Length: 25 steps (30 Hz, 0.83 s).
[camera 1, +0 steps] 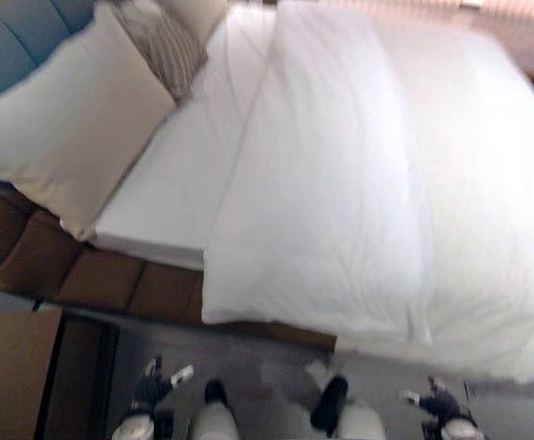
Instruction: Make the bed
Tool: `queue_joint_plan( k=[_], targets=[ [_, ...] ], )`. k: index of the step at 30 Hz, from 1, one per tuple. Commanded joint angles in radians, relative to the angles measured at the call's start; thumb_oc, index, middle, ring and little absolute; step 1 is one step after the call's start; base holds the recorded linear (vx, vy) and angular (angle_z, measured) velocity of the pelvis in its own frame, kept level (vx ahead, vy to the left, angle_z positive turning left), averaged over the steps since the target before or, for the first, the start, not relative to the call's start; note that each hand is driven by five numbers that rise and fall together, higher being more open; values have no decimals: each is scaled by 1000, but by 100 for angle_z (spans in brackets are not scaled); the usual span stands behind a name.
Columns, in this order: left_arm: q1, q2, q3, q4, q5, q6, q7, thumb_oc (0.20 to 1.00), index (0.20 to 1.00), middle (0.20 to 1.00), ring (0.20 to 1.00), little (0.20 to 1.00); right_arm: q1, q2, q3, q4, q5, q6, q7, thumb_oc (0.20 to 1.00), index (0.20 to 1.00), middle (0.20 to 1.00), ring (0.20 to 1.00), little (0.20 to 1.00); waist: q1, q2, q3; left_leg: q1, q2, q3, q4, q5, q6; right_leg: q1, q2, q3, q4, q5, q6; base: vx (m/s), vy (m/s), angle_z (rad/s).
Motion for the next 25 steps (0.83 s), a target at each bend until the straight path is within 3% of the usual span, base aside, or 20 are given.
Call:
queue_joint_plan(
  k=[1,8,25],
  targets=[
    [-25,24,-33,-26,133,-30,12,1000,1000,1000,1000,1000,-56,-7,-51,38,-11,7,-4,1000,1000,1000,1000,1000,48,9,-80,-9,17,-26,-74,121,-13,48,-32,-24,-38,35,103,-10,31,-7],
    [-9,15,37,24,100,-14,22,1000,1000,1000,1000,1000,-47,20,-58,64,-26,25,7,1000,1000,1000,1000,1000,74,9,-154,41,-3,-49,-90,100,-3,95,-32,-16,-27,10,101,-18,31,2],
    [11,-3,44,69,129,-10,10,1000,1000,1000,1000,1000,-40,38,-19,14,-56,20,12,1000,1000,1000,1000,1000,61,0,-160,75,-26,-47,-94,80,11,109,-48,23,-17,34,110,1,11,-1]
  ],
)
